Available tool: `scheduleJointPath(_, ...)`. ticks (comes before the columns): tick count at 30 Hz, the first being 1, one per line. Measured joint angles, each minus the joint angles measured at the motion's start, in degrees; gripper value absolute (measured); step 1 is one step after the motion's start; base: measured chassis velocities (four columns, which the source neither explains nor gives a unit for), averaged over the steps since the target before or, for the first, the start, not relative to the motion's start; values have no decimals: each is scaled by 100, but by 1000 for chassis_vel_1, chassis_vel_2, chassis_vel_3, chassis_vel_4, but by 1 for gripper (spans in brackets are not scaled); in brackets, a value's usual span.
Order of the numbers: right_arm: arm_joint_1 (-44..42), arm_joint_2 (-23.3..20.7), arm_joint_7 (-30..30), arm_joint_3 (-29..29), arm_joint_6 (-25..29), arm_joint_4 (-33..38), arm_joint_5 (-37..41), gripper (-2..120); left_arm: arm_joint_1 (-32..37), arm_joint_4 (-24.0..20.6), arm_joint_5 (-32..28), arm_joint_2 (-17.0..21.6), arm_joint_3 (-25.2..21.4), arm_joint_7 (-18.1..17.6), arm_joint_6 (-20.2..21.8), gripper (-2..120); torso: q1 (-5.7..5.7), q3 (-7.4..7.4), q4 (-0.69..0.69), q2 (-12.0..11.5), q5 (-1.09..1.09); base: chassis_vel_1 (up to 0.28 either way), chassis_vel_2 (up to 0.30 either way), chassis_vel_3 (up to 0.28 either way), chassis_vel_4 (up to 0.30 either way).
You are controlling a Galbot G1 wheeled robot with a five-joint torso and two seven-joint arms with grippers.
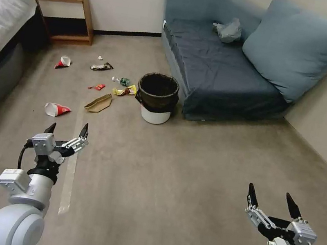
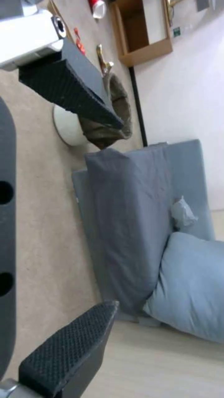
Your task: Pick up the trash can from the floor.
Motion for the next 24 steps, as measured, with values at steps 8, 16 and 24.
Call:
scheduleJointPath(8,15,0,0,-2,-1,-24,-8,100,-20,37,-1,-1,2,-3,-1,100,0,0,1,0,-1,-174,175,172,-166)
scheduleJointPath(16,23,0,0,1,-1,-45,-8,100,-24,63,-1,-4,7,-5,-1,100,0,0,0,0,-3,-177,168,173,-176)
scheduleJointPath(24,29,0,-1,1,-3,-47,-14,100,-32,74,-1,-5,10,-8,-1,100,0,0,0,0,-2,-177,187,178,-180)
